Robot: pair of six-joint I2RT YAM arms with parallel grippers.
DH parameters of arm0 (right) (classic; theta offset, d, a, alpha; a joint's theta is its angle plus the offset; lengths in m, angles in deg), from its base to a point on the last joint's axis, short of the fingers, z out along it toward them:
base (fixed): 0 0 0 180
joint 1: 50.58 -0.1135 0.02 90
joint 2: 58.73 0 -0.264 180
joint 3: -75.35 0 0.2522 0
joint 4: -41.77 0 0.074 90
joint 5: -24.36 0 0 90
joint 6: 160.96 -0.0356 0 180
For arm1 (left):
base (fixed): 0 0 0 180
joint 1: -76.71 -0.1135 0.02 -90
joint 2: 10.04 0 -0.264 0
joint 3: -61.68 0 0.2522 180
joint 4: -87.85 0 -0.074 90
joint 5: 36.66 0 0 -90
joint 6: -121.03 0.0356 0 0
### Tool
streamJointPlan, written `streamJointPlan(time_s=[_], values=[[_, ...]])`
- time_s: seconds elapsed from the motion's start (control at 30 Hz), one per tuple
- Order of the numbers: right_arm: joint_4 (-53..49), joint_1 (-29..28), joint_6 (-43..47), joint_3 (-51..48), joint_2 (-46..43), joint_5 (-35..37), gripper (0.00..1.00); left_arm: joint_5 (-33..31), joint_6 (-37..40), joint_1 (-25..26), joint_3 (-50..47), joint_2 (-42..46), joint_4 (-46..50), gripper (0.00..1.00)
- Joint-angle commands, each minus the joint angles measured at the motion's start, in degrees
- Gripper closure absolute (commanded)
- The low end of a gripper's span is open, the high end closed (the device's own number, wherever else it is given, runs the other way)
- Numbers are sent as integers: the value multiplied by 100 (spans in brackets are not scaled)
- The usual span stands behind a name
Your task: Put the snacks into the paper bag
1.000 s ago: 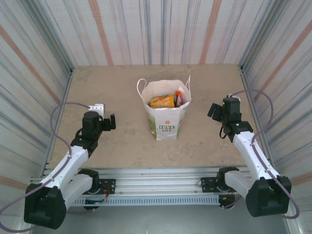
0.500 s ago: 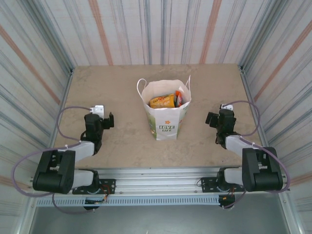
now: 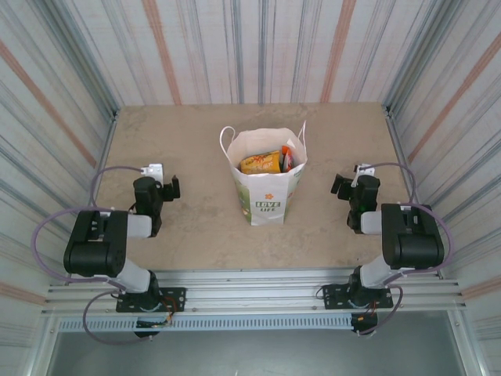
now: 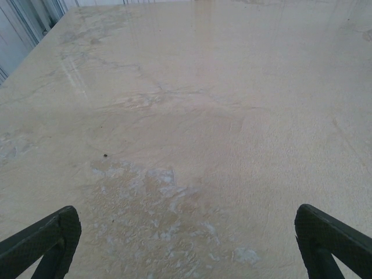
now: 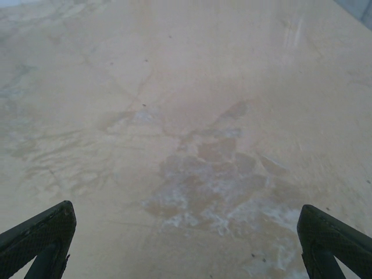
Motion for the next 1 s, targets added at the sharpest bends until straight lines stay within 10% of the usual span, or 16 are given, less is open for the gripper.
streamJointPlan(time_s=[0.0,0.97], values=[[58,-20,189,168,-5,-61,1,46,-19,33,114,71,-20,1],[66,94,178,172,9,-415,1,144,-29,-1,114,91,25,1]])
